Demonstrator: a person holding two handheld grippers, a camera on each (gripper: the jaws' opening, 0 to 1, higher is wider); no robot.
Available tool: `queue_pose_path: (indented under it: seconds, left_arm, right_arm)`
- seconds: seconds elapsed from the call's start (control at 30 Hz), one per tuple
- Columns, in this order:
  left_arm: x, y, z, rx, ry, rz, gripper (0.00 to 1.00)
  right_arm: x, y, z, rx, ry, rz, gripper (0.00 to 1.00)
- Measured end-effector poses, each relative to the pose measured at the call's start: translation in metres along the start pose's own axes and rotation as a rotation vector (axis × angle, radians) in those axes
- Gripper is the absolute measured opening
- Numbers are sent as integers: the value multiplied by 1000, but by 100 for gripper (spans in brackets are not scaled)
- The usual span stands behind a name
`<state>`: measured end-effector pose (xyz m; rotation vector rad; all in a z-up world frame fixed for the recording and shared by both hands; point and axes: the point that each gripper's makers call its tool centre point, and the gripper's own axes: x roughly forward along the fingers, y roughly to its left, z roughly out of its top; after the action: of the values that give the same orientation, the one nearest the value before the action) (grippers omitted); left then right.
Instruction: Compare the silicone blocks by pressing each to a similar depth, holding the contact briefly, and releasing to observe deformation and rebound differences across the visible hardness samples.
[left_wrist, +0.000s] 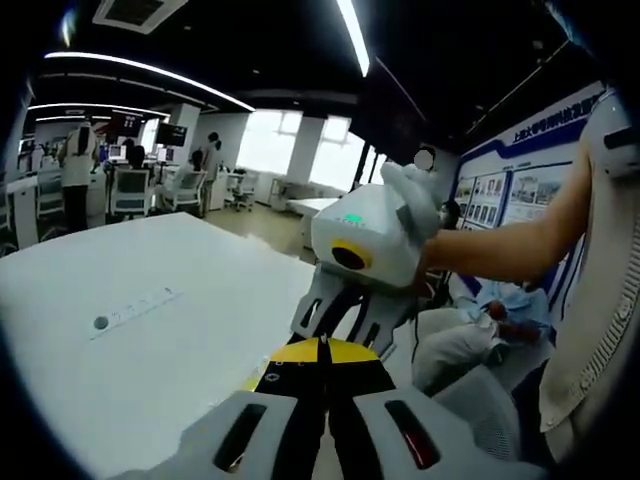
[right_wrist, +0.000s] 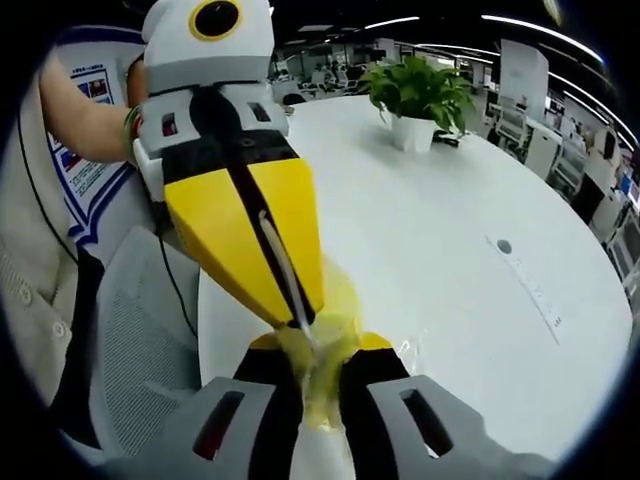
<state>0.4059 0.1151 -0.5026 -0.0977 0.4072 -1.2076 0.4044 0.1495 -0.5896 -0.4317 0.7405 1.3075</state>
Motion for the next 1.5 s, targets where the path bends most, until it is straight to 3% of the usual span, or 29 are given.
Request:
queue_pose_path:
  seconds: [0.87,1.5]
  left_arm:
    - [-10,7,0,-50,-30,30,0]
    - [-15,13,-5,-105,-41,51,0]
  right_arm:
    - [3,-3,7,-110,-46,-32,25]
    - [1,1,20,-106,-103,-52,41]
